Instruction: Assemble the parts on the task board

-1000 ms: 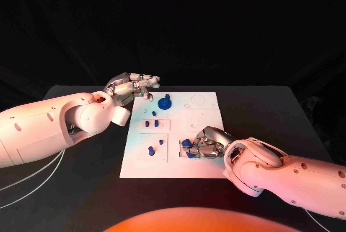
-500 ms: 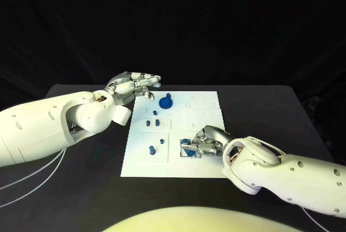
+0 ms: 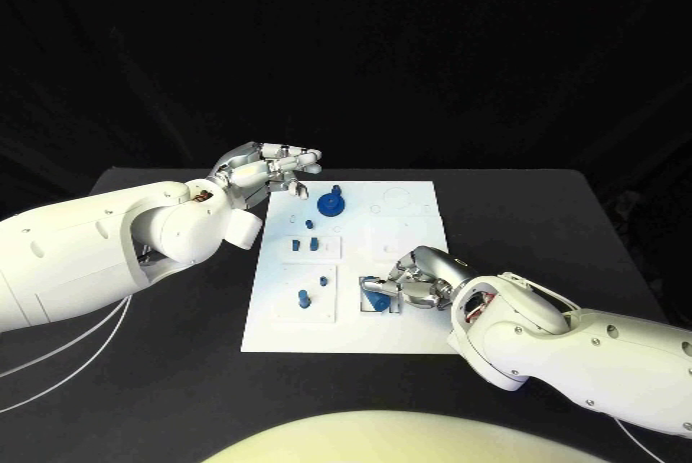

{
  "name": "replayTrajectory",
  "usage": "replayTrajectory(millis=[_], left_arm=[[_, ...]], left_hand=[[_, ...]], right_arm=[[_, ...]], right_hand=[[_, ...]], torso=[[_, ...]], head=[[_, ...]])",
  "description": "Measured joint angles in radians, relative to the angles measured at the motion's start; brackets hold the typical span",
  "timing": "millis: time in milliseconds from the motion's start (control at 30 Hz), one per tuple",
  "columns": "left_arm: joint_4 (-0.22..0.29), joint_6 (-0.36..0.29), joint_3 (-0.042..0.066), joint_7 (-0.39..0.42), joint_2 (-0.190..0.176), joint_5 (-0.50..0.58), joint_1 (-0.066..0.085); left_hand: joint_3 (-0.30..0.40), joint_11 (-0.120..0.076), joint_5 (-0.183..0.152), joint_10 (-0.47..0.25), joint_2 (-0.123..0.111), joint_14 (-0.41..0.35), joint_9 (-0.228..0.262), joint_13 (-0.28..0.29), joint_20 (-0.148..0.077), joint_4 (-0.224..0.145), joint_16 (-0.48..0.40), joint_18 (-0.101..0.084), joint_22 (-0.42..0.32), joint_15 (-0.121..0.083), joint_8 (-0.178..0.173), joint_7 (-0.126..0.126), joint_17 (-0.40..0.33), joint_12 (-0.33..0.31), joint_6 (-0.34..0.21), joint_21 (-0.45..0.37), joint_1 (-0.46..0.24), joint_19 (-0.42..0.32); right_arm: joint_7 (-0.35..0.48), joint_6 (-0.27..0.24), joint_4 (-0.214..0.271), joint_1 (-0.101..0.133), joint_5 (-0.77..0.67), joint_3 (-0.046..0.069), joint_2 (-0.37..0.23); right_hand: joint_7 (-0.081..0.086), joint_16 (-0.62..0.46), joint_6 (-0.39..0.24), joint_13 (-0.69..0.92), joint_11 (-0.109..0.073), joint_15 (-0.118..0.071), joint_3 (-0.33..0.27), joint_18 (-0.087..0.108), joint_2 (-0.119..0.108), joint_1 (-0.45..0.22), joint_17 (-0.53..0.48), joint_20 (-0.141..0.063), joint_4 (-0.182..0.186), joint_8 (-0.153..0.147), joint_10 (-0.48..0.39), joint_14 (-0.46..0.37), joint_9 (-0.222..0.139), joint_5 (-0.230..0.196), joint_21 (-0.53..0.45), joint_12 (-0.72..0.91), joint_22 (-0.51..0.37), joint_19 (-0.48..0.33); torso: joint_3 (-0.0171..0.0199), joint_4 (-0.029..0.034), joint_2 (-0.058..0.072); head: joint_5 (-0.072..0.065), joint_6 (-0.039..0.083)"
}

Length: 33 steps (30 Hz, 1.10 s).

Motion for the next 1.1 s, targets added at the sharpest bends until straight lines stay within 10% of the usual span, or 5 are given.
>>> replayTrajectory(millis=[1100], left_arm=[[-0.004, 0.0, 0.0, -0.003, 0.001, 0.0, 0.0]], left_hand=[[-0.003, 0.0, 0.0, -0.007, 0.0, 0.0, 0.0, 0.0, 0.0, -0.003, 0.0, 0.0, -0.001, 0.0, 0.0, 0.0, 0.0, 0.0, 0.0, 0.0, 0.0, 0.0]], right_arm=[[0.043, 0.068, 0.044, -0.007, -0.014, -0.007, -0.016]], right_hand=[[-0.005, 0.0, 0.005, 0.004, -0.007, 0.0, -0.001, 0.0, 0.059, 0.059, 0.0, 0.0, -0.005, 0.014, 0.025, 0.0, 0.009, 0.103, 0.007, 0.03, 0.001, 0.0]], torso=[[-0.0005, 0.0006, 0.0]], head=[[-0.005, 0.005]])
